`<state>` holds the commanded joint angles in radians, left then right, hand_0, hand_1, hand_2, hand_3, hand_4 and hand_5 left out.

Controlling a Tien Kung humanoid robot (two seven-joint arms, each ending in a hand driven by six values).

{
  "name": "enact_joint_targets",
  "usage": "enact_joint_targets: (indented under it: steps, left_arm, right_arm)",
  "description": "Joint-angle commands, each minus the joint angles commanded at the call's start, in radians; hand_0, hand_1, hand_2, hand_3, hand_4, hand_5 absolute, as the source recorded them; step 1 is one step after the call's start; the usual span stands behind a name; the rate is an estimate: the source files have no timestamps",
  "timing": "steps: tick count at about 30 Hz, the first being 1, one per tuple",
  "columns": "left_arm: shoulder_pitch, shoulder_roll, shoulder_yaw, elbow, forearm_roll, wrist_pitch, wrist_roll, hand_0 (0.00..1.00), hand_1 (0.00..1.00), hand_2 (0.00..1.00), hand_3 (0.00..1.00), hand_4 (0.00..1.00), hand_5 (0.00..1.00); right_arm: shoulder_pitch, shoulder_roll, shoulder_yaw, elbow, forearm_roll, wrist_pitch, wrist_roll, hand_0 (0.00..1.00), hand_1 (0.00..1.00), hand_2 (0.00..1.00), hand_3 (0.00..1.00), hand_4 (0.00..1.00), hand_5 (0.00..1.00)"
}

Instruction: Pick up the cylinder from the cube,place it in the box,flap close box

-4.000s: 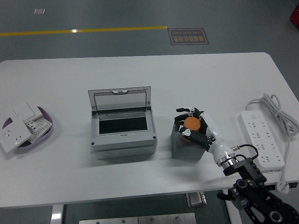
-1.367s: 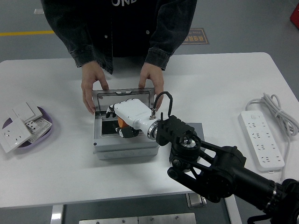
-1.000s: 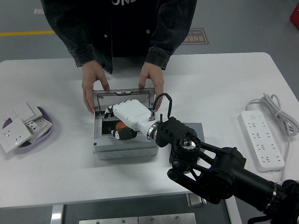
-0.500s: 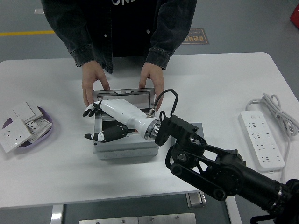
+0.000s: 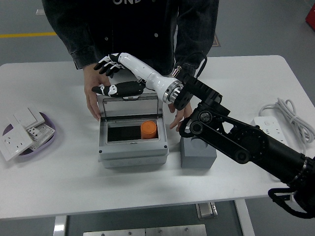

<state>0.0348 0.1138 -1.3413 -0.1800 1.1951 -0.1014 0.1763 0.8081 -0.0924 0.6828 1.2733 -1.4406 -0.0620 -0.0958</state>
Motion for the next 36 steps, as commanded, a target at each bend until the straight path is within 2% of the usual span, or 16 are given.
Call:
enact_joint_targets:
  steps: [5, 16, 24, 33, 36]
  left_arm:
    - [0.003, 0.0, -0.006, 0.0, 0.007, 0.0, 0.005, 0.642, 0.669, 0.598, 0.687, 0.745, 0.317]
    - [-0.002, 0.001, 0.0, 0.0, 0.005, -0.001, 0.0, 0.642, 0.668, 0.598, 0.684, 0.743, 0.321]
    - [0.004, 0.001, -0.007, 0.0, 0.012, 0.0, 0.003, 0.642, 0.669, 0.598, 0.683, 0.74, 0.318]
    - [0.001, 0.0, 0.001, 0.0, 0.004, -0.001, -0.003, 0.642, 0.669, 0.598, 0.682, 0.739, 0.317]
    - [0.003, 0.0, 0.004, 0.0, -0.001, -0.001, -0.005, 0.642, 0.669, 0.598, 0.682, 0.739, 0.314]
  right_arm:
    - [0.006, 0.004, -0.007, -0.053, -0.006, 0.002, -0.006, 0.693, 0.631, 0.642, 0.679, 0.838, 0.426]
    - [0.0, 0.009, -0.031, -0.064, -0.02, -0.002, -0.014, 0.683, 0.625, 0.639, 0.677, 0.815, 0.421]
    - [-0.045, -0.032, -0.057, -0.006, -0.051, -0.001, -0.03, 0.669, 0.617, 0.631, 0.676, 0.808, 0.431]
    - [-0.068, -0.064, -0.07, 0.025, -0.057, -0.002, -0.035, 0.669, 0.617, 0.631, 0.675, 0.797, 0.437]
    - [-0.083, -0.09, -0.076, 0.062, -0.056, -0.004, -0.043, 0.664, 0.613, 0.629, 0.675, 0.794, 0.437]
